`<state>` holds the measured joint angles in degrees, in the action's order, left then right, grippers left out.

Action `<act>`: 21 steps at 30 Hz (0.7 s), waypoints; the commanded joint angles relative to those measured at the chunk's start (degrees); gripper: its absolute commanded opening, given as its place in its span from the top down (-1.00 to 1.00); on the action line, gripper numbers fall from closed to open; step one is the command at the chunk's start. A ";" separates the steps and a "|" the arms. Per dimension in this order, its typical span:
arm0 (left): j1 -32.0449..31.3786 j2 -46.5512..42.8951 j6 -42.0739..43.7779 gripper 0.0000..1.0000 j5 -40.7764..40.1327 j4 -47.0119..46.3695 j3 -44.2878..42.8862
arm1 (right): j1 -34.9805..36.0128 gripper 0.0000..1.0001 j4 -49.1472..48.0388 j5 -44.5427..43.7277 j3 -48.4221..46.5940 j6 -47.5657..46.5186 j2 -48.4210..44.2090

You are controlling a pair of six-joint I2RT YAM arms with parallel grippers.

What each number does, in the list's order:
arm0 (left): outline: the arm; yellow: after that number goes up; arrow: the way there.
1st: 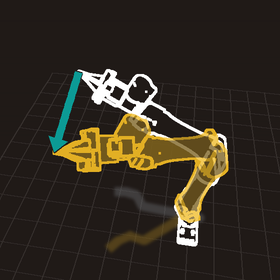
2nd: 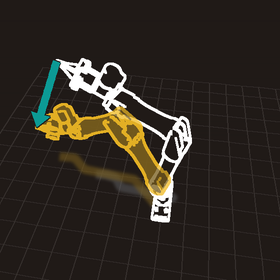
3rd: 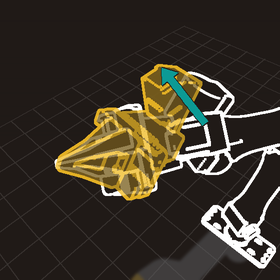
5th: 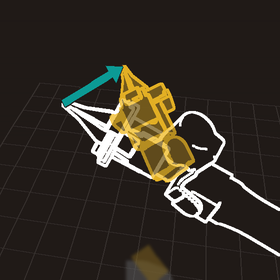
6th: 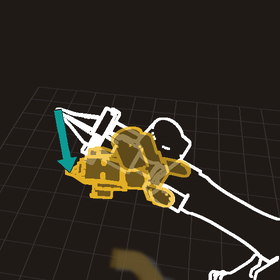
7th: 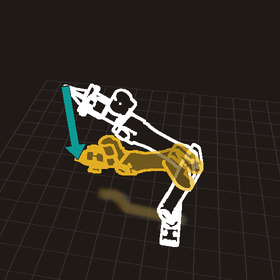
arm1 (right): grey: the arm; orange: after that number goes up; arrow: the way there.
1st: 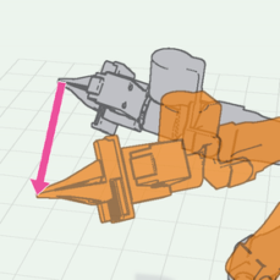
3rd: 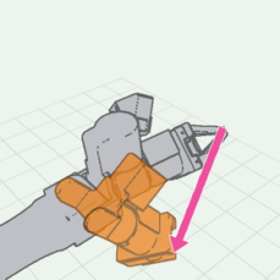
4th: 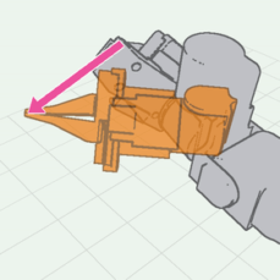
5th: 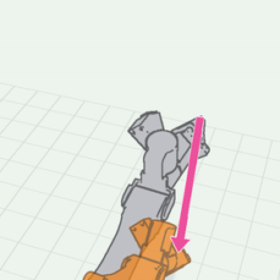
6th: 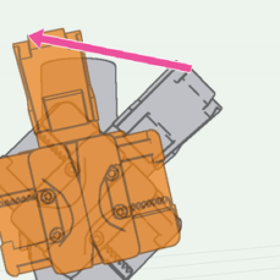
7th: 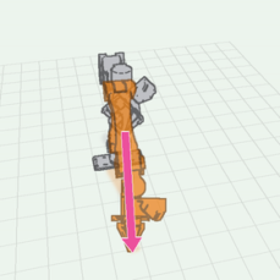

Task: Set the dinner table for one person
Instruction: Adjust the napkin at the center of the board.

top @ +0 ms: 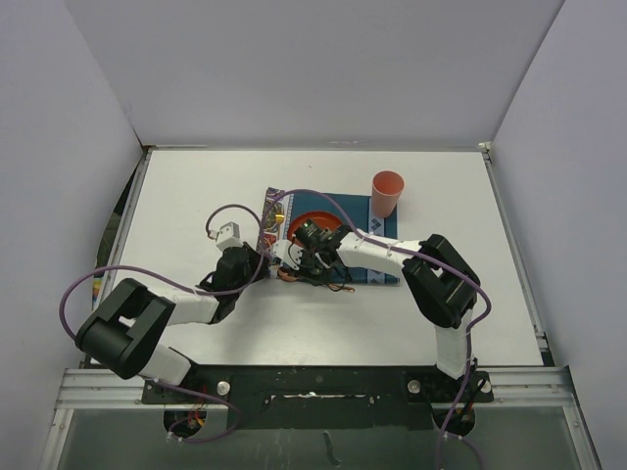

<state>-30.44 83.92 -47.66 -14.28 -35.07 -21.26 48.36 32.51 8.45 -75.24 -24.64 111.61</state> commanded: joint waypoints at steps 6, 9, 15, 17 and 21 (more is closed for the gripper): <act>-1.41 -3.24 -2.47 1.00 -2.91 1.14 1.75 | -0.07 1.00 5.46 1.97 1.41 1.45 4.05; -1.42 -1.64 -2.61 1.00 -4.01 -0.83 3.32 | -0.08 1.00 5.54 1.77 1.66 1.51 4.05; -1.54 4.26 -4.59 1.00 -5.61 -6.95 5.81 | -0.07 1.00 6.07 1.59 1.89 1.16 4.40; -1.54 6.91 -5.26 1.00 -5.75 -9.44 6.51 | -0.10 1.00 6.07 1.37 1.94 1.09 4.45; -2.11 11.72 -8.31 1.00 -6.22 -12.04 7.21 | -0.13 1.00 6.21 1.35 1.74 1.09 4.83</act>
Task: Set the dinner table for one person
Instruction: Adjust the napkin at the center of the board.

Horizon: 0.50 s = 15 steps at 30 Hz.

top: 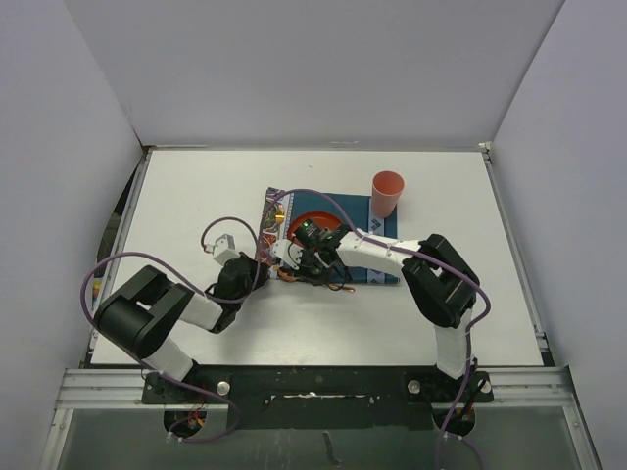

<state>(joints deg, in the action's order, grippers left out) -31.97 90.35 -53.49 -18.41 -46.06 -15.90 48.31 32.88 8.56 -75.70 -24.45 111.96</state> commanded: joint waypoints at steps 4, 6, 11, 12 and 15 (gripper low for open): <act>-1.23 9.83 -8.12 1.00 -3.55 -4.04 3.50 | -0.09 1.00 6.25 1.07 1.74 1.11 4.89; -1.77 11.63 -10.48 1.00 -4.05 -6.64 4.73 | -0.11 1.00 6.08 1.05 2.07 1.24 4.71; -4.66 10.46 -16.13 1.00 -7.69 -5.15 7.42 | -0.02 1.00 6.24 1.00 2.02 1.24 4.82; -5.33 9.33 -17.97 1.00 -8.63 -2.70 8.03 | -0.06 1.00 6.31 1.08 1.97 1.24 4.84; -7.17 5.19 -19.62 1.00 -10.86 3.30 9.62 | -0.06 1.00 6.15 1.21 1.92 1.49 4.90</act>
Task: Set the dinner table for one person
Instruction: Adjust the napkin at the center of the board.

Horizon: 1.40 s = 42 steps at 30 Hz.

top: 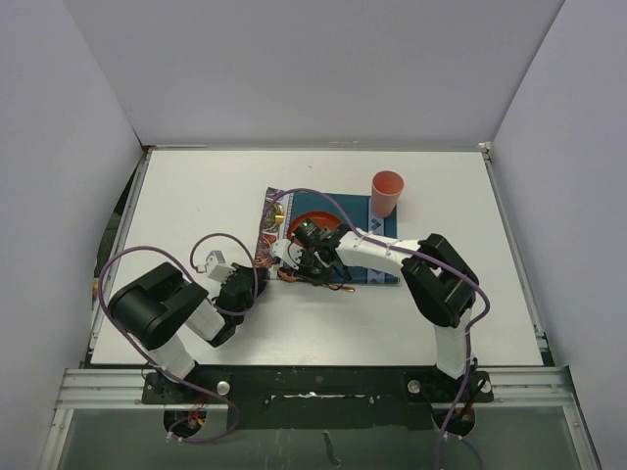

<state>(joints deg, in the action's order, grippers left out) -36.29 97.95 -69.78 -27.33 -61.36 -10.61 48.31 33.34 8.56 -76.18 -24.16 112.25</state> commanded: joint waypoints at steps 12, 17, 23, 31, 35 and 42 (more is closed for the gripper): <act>-5.98 -25.07 5.08 1.00 -7.12 39.50 3.20 | -0.15 1.00 5.07 -1.27 1.13 0.34 3.16; -5.69 -37.72 12.87 1.00 -8.09 49.49 0.90 | -1.18 1.00 5.33 -3.51 -1.45 0.38 2.16; -5.59 -53.35 20.64 1.00 -5.75 58.44 -1.65 | -3.46 1.00 7.93 -6.35 -10.71 -1.11 -2.14; -5.47 -64.12 26.51 1.00 1.16 72.91 -13.26 | -4.11 1.00 17.65 -4.81 -24.24 1.01 -4.95; -5.52 -62.56 23.21 1.00 3.55 73.79 -14.57 | -6.43 1.00 16.30 -8.76 -19.80 2.97 -6.82; -5.54 -57.58 25.06 1.00 6.39 80.87 -21.98 | -19.30 1.00 12.08 -9.92 -10.64 14.11 -12.52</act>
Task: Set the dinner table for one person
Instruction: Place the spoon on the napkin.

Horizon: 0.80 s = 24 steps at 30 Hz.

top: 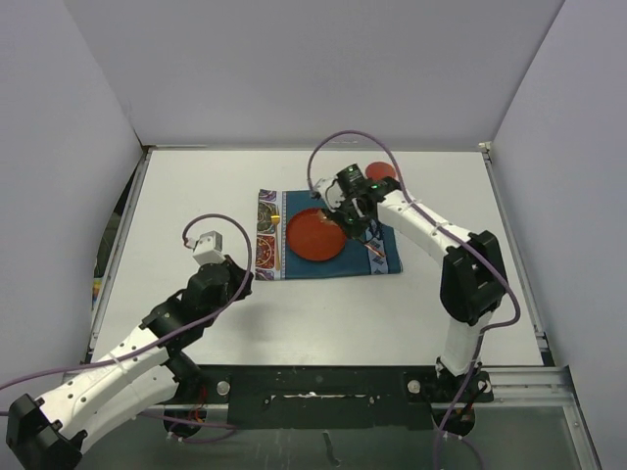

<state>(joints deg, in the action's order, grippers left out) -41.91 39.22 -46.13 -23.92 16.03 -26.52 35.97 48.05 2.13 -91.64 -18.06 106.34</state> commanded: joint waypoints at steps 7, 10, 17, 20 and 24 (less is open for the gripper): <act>-0.01 -0.75 0.62 1.00 6.22 2.52 -5.49 | -14.51 1.00 -11.61 -2.47 11.55 20.07 -14.45; -0.05 -0.02 -0.32 1.00 7.14 2.20 -5.38 | -14.32 1.00 -10.07 -0.41 10.91 25.09 -14.54; -0.10 0.92 -1.59 1.00 8.24 1.09 -6.46 | -12.78 1.00 -4.21 4.41 13.02 30.45 -15.83; -0.47 2.43 -2.84 1.00 9.15 0.99 -7.03 | -13.49 1.00 -2.92 6.03 14.62 32.47 -16.92; -1.89 3.22 -4.55 1.00 8.85 0.82 -8.11 | -14.26 1.00 -5.34 2.22 16.75 40.27 -18.74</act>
<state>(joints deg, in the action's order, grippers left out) -42.48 42.04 -48.47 -15.70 18.90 -30.44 22.76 44.51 5.69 -75.96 13.50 91.85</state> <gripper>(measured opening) 0.006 0.083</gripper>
